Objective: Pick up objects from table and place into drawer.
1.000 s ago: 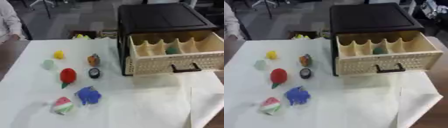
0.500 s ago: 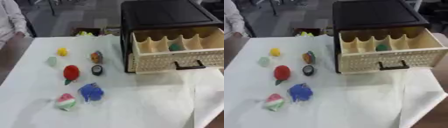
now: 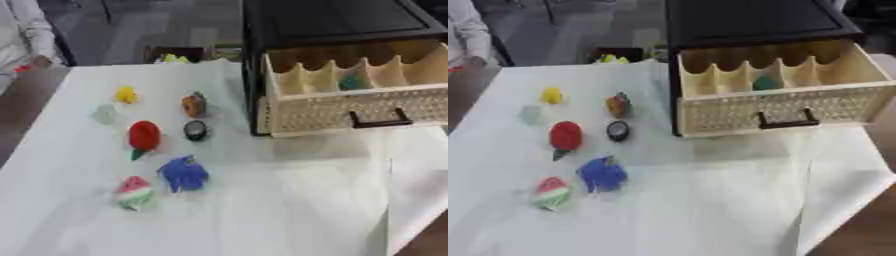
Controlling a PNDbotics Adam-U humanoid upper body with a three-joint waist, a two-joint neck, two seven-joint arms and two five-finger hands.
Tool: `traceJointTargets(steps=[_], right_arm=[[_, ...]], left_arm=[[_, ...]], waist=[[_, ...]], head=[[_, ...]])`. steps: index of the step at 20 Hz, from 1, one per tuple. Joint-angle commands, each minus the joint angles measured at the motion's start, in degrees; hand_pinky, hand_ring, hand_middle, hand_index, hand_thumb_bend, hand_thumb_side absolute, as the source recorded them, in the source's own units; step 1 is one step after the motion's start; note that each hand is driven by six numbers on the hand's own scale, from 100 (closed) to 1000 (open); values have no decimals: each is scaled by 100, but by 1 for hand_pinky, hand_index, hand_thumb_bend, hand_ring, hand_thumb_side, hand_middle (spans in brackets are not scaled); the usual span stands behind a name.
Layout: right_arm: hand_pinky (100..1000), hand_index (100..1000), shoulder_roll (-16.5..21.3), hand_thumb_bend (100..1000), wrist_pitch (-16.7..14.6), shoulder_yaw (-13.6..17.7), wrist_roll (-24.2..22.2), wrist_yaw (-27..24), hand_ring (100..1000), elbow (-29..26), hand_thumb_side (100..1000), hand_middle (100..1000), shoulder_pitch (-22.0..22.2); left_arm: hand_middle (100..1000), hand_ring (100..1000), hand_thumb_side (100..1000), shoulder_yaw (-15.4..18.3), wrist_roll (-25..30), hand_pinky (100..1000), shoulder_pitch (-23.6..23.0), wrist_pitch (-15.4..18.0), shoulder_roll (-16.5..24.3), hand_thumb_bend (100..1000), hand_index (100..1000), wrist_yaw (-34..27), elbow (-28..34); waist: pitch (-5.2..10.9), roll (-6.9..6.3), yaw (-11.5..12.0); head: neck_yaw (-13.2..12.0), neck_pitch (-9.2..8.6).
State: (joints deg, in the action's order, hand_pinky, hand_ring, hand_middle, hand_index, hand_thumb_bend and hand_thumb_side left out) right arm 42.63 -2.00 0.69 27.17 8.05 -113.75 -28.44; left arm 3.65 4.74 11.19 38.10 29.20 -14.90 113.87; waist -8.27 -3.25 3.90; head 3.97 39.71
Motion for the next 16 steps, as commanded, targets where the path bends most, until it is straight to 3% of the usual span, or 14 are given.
traceJointTargets(steps=[1, 10, 16], right_arm=[[328, 854, 61, 411, -19, 35, 67, 78, 569, -85, 922, 604, -124], [367, 865, -160, 350, -35, 42, 173, 213, 587, -85, 923, 618, -253], [366, 864, -187, 355, -5, 50, 164, 260, 586, -85, 927, 618, -244]], left_arm=[[635, 619, 588, -25, -64, 512, 72, 52, 547, 100, 846, 405, 73], [683, 675, 498, -266, -273, 544, 237, 20, 1347, 100, 876, 1639, 73], [717, 718, 468, -469, -163, 583, 470, 229, 1951, 100, 914, 2359, 73]], waist=[[83, 0, -5], [99, -30, -15], [116, -24, -10]], head=[[24, 27], [-61, 37], [-103, -7]])
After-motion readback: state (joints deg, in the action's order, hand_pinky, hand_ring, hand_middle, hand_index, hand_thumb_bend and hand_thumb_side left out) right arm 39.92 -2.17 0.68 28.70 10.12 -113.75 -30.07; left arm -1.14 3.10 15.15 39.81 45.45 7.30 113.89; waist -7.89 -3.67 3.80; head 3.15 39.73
